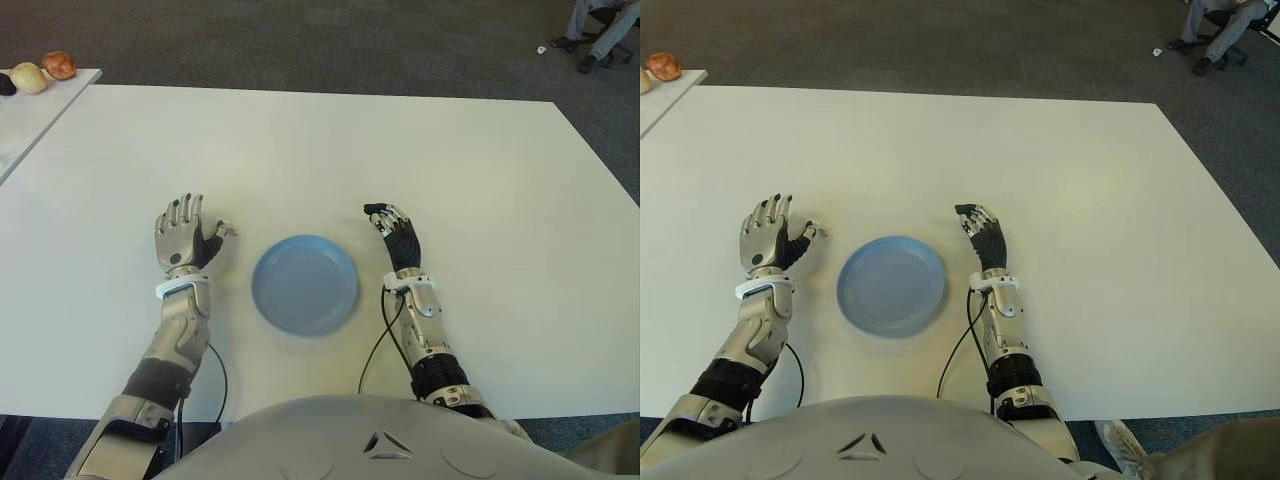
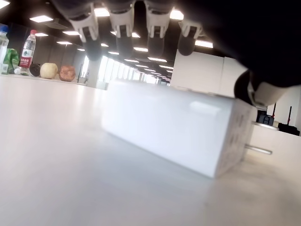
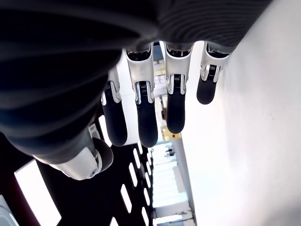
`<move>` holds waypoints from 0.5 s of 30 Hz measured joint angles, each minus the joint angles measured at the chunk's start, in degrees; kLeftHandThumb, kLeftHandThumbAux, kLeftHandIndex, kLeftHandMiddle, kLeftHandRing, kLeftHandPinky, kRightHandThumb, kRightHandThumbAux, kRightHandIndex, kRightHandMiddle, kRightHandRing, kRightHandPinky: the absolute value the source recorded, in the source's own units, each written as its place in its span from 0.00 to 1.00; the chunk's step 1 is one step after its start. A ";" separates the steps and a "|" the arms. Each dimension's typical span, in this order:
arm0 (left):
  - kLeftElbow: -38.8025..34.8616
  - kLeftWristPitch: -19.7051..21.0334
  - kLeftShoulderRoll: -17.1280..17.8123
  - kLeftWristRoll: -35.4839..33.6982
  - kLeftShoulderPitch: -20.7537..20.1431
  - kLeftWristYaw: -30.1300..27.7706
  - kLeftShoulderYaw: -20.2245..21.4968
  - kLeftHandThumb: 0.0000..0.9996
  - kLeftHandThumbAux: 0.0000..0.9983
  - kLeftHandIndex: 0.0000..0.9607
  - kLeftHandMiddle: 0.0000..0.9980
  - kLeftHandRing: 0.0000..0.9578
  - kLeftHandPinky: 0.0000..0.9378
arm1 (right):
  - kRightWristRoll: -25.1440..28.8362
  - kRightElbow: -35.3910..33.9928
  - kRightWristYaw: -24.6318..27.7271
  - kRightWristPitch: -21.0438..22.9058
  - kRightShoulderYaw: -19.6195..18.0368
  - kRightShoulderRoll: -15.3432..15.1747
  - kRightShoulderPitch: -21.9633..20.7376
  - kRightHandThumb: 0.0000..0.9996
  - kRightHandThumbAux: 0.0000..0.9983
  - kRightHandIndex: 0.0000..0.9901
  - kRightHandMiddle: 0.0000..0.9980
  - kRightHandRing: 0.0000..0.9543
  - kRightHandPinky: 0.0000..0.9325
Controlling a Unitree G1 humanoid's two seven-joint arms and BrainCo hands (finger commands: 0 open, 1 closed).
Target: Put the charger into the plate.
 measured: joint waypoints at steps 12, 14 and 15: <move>-0.19 -1.24 -0.03 -0.01 1.10 1.12 -0.21 0.13 0.37 0.00 0.00 0.00 0.00 | -0.02 -0.06 -0.12 0.10 0.10 0.00 0.02 0.00 0.68 0.35 0.35 0.27 0.16; -0.19 -1.53 -0.03 -0.01 1.22 1.32 -0.35 0.13 0.37 0.00 0.00 0.00 0.00 | -0.03 -0.07 -0.13 0.12 0.12 0.00 0.03 0.00 0.68 0.35 0.35 0.27 0.16; -0.19 -1.66 -0.02 -0.01 1.26 1.42 -0.41 0.13 0.37 0.00 0.00 0.00 0.00 | -0.03 -0.08 -0.14 0.13 0.15 0.00 0.03 0.00 0.68 0.35 0.35 0.27 0.16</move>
